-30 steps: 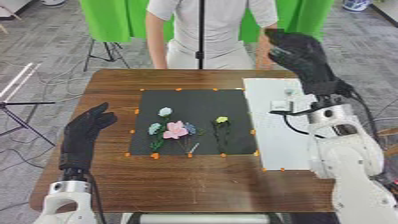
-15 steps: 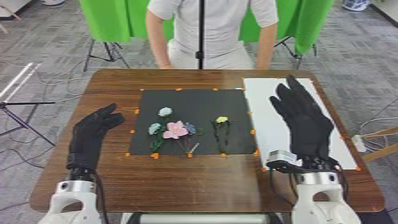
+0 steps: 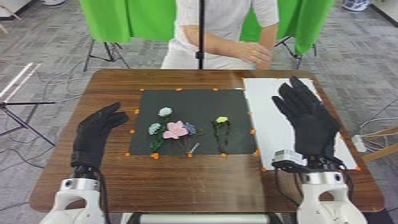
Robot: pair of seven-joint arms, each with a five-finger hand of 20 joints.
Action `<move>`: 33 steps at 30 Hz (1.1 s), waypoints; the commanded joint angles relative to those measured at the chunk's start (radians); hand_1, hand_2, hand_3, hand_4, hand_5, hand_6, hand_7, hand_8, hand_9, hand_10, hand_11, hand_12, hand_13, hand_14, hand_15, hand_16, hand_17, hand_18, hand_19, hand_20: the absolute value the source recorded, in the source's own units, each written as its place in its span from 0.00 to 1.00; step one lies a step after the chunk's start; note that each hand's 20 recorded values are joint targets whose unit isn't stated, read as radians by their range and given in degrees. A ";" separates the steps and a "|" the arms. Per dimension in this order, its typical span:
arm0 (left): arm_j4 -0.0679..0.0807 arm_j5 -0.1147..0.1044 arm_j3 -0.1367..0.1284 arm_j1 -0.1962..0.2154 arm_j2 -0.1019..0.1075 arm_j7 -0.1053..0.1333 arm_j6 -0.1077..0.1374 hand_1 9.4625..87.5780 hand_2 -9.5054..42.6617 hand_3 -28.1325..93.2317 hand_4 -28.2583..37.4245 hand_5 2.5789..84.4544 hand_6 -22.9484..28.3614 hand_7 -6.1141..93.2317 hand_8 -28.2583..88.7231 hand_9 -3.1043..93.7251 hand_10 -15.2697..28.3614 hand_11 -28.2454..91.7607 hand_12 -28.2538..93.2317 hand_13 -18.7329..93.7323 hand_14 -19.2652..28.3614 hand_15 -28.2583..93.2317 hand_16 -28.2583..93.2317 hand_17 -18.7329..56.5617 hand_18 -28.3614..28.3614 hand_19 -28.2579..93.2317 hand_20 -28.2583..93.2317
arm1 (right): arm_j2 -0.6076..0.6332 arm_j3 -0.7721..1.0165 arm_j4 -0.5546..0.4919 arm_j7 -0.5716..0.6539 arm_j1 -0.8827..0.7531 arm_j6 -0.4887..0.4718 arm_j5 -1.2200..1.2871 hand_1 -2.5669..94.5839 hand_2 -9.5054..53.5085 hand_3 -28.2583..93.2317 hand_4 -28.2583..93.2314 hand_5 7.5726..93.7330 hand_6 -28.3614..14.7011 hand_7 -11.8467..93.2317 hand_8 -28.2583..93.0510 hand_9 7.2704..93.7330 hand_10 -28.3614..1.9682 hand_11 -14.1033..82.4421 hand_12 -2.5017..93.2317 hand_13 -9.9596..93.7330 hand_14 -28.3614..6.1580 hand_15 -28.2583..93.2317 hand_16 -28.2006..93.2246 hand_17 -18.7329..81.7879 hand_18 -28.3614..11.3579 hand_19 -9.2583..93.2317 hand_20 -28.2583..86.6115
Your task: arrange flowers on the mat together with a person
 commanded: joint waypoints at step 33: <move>-0.017 -0.001 0.032 -0.009 0.004 0.015 0.007 0.20 0.23 0.77 0.07 0.58 0.56 0.22 0.20 0.54 0.68 0.42 0.36 0.51 0.81 0.42 0.24 0.30 0.73 0.33 0.36 | 0.015 -0.003 -0.003 0.008 0.035 0.031 0.010 0.07 0.23 0.89 0.08 0.39 0.62 0.19 0.16 0.40 0.54 0.19 0.12 0.37 0.57 0.32 0.27 0.35 0.37 0.13 0.47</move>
